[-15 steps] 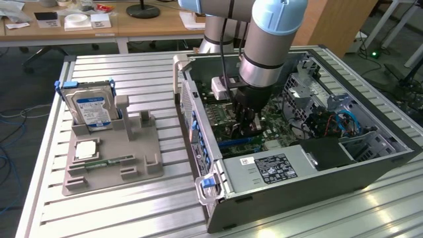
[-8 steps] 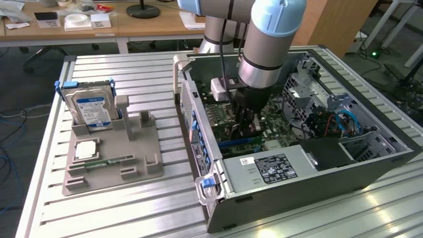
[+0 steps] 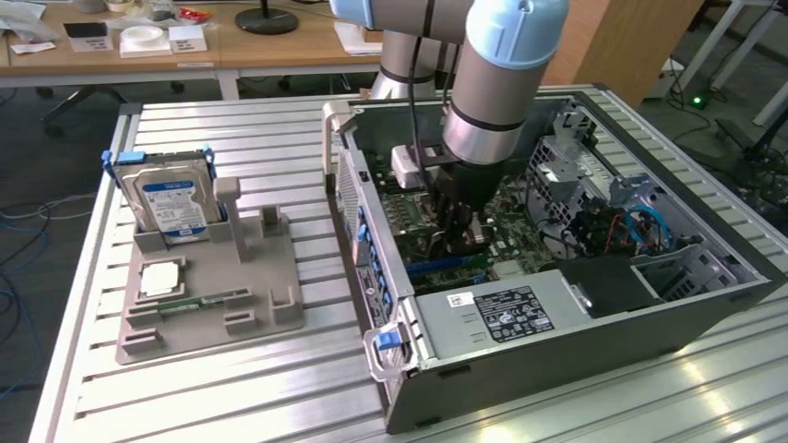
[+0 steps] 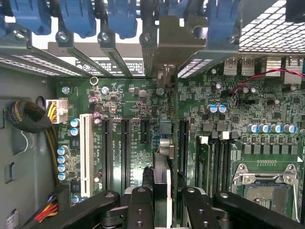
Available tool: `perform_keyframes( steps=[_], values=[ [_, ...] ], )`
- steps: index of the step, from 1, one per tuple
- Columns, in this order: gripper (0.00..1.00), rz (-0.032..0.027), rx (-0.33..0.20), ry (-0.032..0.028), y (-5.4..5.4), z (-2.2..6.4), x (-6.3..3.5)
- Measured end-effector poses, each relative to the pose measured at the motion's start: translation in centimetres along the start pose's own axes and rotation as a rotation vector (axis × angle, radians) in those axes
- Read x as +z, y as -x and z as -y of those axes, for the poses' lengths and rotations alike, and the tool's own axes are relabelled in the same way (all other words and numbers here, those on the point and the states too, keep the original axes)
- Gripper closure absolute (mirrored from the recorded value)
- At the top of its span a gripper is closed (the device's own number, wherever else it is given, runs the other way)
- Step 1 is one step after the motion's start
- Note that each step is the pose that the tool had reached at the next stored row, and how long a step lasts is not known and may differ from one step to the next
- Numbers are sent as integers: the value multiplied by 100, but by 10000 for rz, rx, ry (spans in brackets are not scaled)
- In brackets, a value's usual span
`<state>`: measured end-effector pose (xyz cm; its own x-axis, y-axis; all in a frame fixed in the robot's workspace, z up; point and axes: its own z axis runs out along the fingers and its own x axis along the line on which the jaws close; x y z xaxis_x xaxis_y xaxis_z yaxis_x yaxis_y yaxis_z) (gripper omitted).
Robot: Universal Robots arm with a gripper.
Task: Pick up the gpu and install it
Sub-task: 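Insert the gpu into the slot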
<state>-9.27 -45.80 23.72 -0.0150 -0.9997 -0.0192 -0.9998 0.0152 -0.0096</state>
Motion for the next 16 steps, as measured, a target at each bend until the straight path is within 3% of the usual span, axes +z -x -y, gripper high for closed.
perform_keyframes(
  steps=[16],
  values=[
    [73, 7, -2, -2, 10, -25, 15]
  ],
)
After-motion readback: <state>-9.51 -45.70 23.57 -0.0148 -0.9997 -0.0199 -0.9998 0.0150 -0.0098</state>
